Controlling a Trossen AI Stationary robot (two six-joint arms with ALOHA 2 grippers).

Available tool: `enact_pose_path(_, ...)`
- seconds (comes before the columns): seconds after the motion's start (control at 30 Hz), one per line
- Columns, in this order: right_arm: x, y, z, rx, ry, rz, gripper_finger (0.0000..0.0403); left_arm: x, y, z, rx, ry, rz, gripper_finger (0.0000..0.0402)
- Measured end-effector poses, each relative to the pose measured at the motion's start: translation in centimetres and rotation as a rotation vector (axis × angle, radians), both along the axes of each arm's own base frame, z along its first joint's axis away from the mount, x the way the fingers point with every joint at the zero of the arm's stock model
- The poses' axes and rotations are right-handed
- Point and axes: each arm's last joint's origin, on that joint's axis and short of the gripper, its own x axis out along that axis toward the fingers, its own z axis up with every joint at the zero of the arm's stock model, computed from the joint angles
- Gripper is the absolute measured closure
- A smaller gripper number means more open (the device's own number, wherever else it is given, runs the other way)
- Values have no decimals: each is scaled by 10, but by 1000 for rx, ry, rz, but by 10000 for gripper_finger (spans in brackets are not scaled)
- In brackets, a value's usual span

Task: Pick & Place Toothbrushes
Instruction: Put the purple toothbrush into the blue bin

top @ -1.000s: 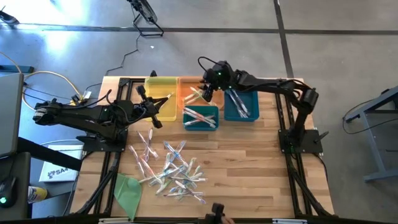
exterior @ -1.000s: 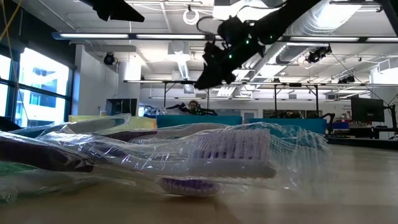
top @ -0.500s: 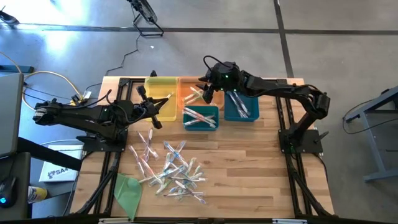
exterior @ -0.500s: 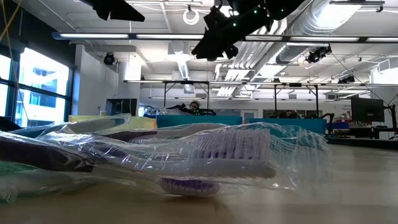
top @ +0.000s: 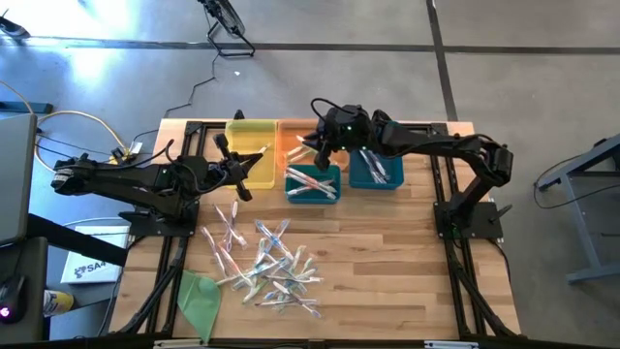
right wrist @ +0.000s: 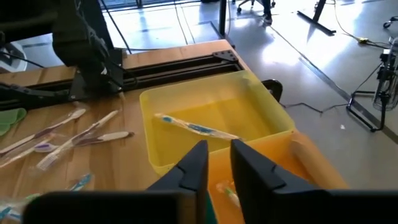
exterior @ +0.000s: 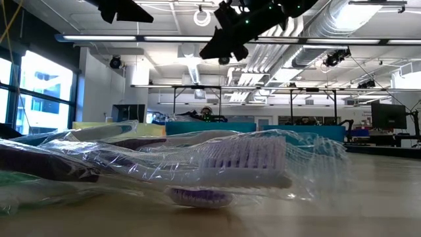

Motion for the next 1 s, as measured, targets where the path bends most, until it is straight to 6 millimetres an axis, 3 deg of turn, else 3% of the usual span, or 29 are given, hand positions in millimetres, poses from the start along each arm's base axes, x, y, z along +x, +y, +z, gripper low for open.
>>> enact_pose_path(0.17, 2, 6, 0, -1, -3, 17, 394, 0, 0, 0, -7, -3, -12, 402)
enact_pose_path(0.57, 9, 32, 4, 57, -36, 21, 400, 1, -1, 0, -10, -3, -35, 402)
enact_pose_path(0.77, 1, 59, 23, 50, -89, 32, 400, 0, -1, -1, -9, 4, -35, 402)
enact_pose_path(1.0, -21, 90, 22, 18, -123, 2, 400, 0, -1, -3, -8, 35, -35, 402)
